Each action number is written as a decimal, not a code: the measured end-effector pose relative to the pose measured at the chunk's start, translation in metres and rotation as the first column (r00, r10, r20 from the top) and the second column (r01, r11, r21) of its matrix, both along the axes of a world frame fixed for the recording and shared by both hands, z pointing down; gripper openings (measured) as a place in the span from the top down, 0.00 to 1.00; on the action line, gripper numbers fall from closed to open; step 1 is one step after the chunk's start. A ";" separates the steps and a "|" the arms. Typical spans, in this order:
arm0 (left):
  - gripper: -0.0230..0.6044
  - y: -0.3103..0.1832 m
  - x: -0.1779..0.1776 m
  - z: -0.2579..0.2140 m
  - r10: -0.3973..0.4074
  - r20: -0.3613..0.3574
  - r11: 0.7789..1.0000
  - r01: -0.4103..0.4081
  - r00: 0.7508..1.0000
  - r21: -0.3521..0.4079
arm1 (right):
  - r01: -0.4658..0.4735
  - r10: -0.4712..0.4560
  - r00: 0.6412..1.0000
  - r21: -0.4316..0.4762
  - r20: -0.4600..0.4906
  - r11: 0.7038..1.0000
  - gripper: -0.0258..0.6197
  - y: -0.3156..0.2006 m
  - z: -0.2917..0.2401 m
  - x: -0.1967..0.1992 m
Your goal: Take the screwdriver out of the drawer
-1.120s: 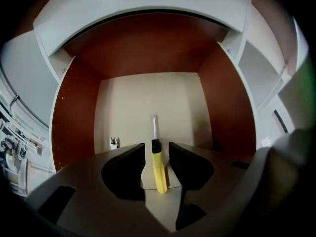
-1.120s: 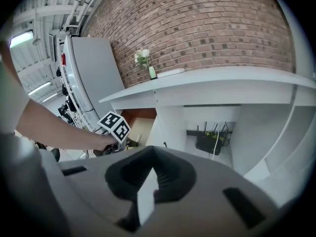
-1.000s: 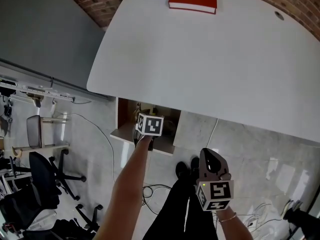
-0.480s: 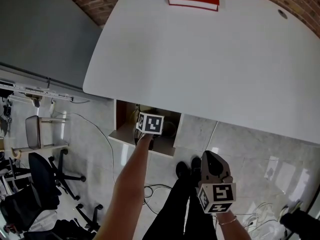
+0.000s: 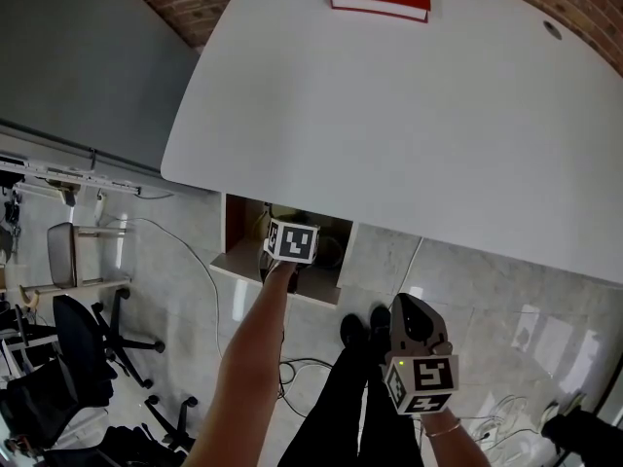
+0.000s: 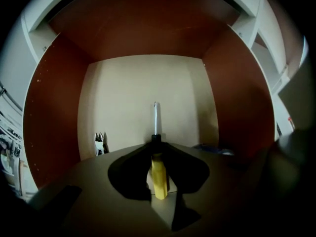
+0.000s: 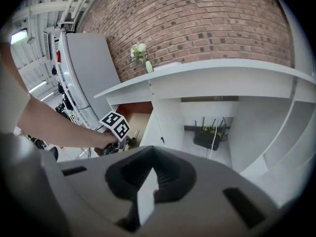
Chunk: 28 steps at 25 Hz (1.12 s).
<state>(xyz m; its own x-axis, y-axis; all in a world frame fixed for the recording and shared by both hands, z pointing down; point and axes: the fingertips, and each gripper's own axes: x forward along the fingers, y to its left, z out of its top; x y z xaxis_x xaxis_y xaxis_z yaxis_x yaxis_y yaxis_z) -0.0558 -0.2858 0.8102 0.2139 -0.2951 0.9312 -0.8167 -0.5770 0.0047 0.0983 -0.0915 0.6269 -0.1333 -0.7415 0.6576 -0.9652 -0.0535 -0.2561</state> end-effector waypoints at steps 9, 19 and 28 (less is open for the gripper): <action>0.86 0.002 0.006 -0.037 0.002 -0.029 0.998 -0.001 1.000 0.064 | 0.021 -0.022 1.000 0.019 0.005 1.000 0.96 -0.004 -0.011 -0.002; 0.86 0.017 0.006 -0.104 -0.024 -0.128 0.986 0.044 0.991 0.159 | 0.053 -0.053 0.999 0.059 -0.015 0.997 0.96 -0.012 -0.036 0.005; 0.86 0.044 -0.004 -0.164 -0.064 -0.220 0.972 0.110 0.973 0.206 | 0.107 -0.105 0.994 0.098 -0.033 0.989 0.96 -0.016 -0.070 -0.012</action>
<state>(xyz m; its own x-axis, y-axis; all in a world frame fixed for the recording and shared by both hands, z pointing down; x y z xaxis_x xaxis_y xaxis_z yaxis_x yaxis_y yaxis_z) -0.0597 -0.2420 0.6458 0.3629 -0.5099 0.7799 -0.8576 -0.5102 0.0655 0.0863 -0.1076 0.5568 -0.1972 -0.7861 0.5857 -0.9709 0.0739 -0.2277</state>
